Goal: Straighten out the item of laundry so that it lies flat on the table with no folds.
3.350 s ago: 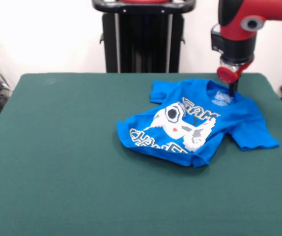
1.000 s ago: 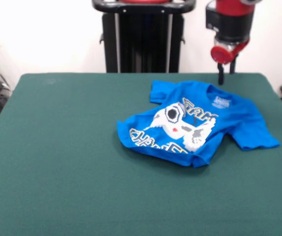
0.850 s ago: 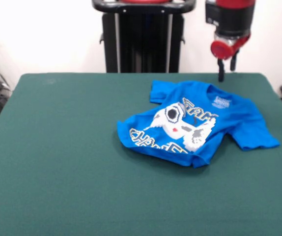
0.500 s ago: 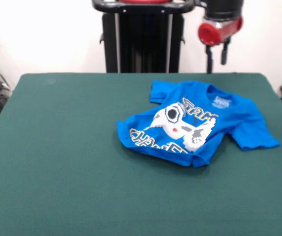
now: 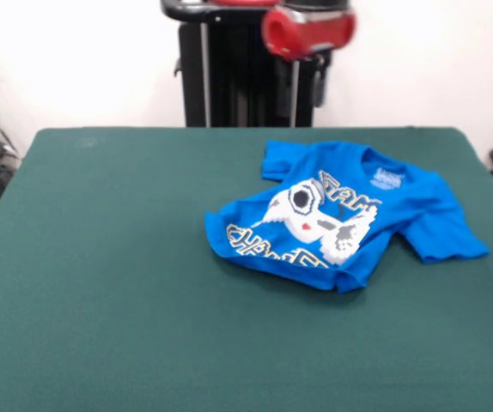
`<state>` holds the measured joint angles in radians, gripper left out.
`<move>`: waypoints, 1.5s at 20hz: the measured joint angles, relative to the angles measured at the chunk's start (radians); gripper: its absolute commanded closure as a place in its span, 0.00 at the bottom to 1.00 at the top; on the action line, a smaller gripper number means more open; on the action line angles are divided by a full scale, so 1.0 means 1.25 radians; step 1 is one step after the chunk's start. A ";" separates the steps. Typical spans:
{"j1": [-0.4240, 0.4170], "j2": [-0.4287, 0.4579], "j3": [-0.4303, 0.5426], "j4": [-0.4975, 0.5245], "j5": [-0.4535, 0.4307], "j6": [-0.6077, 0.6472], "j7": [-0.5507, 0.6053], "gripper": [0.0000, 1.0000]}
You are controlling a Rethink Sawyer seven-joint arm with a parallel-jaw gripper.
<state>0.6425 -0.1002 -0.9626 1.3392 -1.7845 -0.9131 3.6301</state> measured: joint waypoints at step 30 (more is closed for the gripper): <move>-0.204 -0.042 -0.065 -0.279 -0.134 -0.115 0.000 0.00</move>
<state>0.3875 -0.1528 -1.0443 0.9899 -1.9526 -1.0569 3.6301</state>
